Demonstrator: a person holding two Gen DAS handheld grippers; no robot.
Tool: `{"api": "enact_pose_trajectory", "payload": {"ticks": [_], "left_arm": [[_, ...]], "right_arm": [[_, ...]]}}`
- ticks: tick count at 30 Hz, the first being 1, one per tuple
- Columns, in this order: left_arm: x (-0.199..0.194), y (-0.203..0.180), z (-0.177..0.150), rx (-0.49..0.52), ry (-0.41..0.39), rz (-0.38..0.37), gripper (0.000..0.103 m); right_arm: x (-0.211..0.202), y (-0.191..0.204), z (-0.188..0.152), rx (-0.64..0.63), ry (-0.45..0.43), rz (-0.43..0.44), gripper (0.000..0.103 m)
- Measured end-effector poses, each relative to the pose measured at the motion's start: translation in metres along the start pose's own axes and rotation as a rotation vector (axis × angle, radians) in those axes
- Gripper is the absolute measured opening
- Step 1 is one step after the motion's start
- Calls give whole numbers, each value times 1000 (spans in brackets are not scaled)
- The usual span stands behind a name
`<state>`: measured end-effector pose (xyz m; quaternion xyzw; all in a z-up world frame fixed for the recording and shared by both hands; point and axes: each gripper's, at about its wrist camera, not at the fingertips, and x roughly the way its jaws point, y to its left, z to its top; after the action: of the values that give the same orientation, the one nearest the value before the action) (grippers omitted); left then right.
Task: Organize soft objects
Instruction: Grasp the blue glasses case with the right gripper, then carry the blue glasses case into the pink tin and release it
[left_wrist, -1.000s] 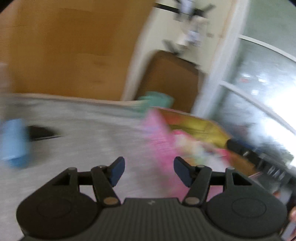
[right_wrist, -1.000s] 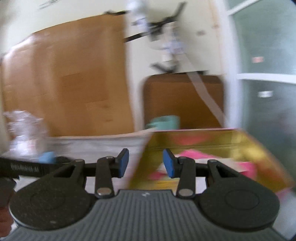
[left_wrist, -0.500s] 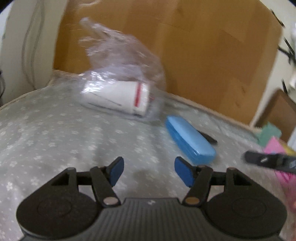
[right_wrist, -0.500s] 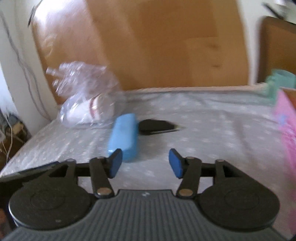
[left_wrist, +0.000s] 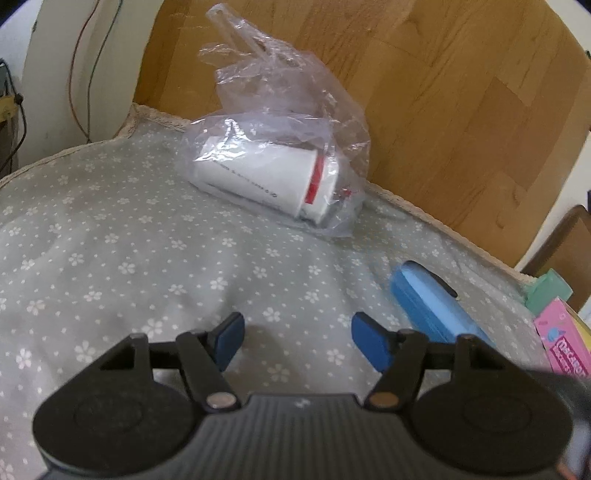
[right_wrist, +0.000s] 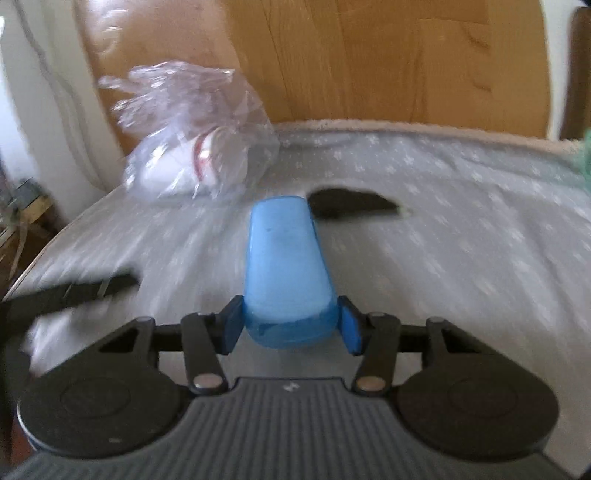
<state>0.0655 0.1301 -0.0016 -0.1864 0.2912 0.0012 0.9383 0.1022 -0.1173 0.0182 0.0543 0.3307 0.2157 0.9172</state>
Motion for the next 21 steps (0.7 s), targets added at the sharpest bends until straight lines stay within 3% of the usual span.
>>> {"api": "enact_pose_trajectory", "payload": {"ticks": [3, 6, 8, 11, 16, 21], "left_arm": [[-3, -11, -4, 44, 8, -69, 72], [-3, -29, -14, 93, 70, -254, 74], [-3, -49, -23, 146, 115, -338, 75], [-10, -89, -38, 227, 170, -438, 75], [-18, -144, -61, 289, 226, -501, 85], [-25, -179, -90, 386, 287, -493, 82]], "right_arm": [[-54, -19, -40, -29, 35, 66, 56], [-118, -39, -88, -60, 46, 80, 56], [-153, -48, -116, -84, 19, 12, 69], [-185, -47, -152, -186, -15, -179, 73], [-203, -44, -178, -159, -74, -179, 73], [-194, -53, -174, -124, -101, -186, 72]]}}
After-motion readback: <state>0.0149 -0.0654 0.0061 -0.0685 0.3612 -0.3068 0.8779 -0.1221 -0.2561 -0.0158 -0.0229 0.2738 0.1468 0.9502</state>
